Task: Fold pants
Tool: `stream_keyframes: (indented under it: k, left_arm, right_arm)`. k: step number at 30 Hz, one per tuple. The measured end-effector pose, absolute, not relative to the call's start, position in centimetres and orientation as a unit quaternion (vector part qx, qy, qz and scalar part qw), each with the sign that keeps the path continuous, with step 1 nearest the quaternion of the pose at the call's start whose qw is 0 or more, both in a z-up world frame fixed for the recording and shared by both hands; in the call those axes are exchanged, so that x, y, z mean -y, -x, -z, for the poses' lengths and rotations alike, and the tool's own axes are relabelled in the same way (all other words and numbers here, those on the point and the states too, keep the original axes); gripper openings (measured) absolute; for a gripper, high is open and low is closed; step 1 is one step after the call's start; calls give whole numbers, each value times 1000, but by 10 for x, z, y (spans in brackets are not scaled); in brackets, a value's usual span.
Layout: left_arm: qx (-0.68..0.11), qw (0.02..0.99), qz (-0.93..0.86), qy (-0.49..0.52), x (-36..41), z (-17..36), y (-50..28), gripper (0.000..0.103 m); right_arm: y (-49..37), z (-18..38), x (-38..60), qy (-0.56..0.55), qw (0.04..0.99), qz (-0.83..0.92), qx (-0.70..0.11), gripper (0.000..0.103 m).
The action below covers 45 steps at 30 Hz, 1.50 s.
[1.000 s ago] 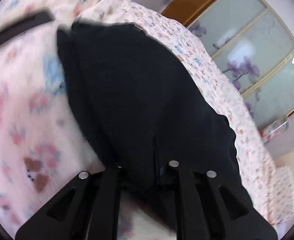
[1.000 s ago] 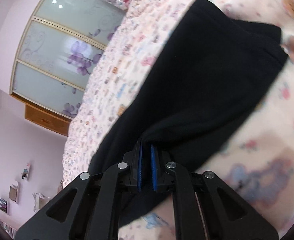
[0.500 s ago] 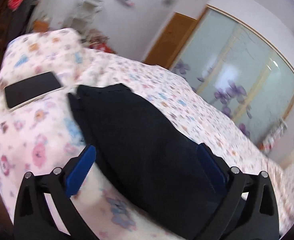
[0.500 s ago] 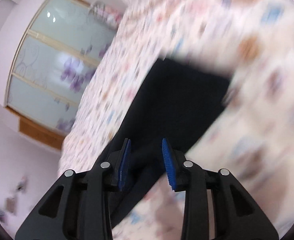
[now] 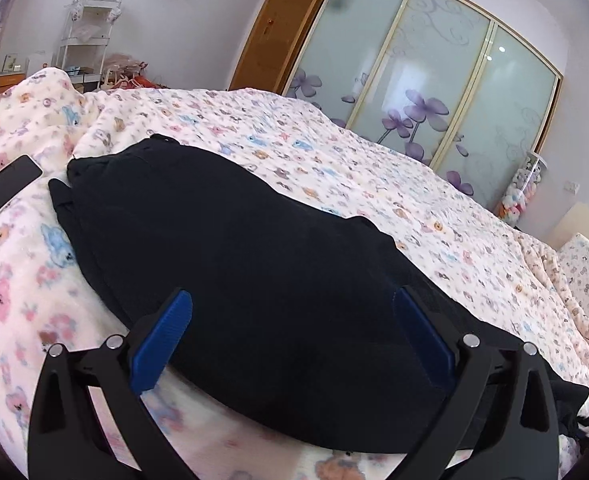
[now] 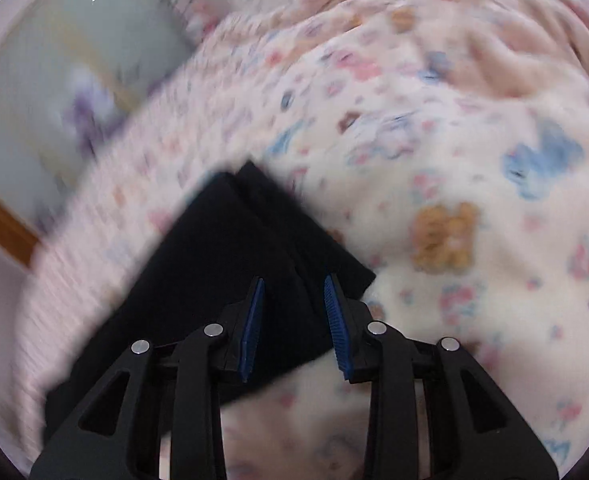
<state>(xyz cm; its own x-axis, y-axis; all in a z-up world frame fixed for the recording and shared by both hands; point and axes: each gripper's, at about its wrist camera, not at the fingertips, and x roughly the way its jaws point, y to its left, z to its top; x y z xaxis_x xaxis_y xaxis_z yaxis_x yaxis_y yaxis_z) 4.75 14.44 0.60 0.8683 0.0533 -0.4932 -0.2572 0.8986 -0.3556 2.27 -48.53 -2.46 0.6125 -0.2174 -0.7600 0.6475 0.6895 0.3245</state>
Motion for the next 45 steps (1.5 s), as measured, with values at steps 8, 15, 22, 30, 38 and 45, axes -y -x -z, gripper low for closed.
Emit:
stream_keyframes:
  k: [8,15,22,30,38,45]
  left_arm:
    - [-261,932,-82,239,-150,4,-54,101]
    - [-261,934,-84,228,-142,3,-56,101]
    - [-259,927,-98,253,-148,3,-56,101]
    - [-250,921,-141,263,-157,-3,-51,101]
    - [-249,916,-173,263,-160,-3,-55,101]
    - [-241,929,-184,214,-153,-10,-60,101]
  right_arm:
    - [-40,8,464,-165,875,259,-374,19]
    - [-44,-21,480,-109,901,296,-299,19]
    - [-46,8,485,-126,848,333,-393,32]
    - [-26,-75,391,-14,937,248,-245,57]
    - [-142,-73,161,71,920,-226,-311,57]
    - [-237,-22,60,124,868,-282,-389,57]
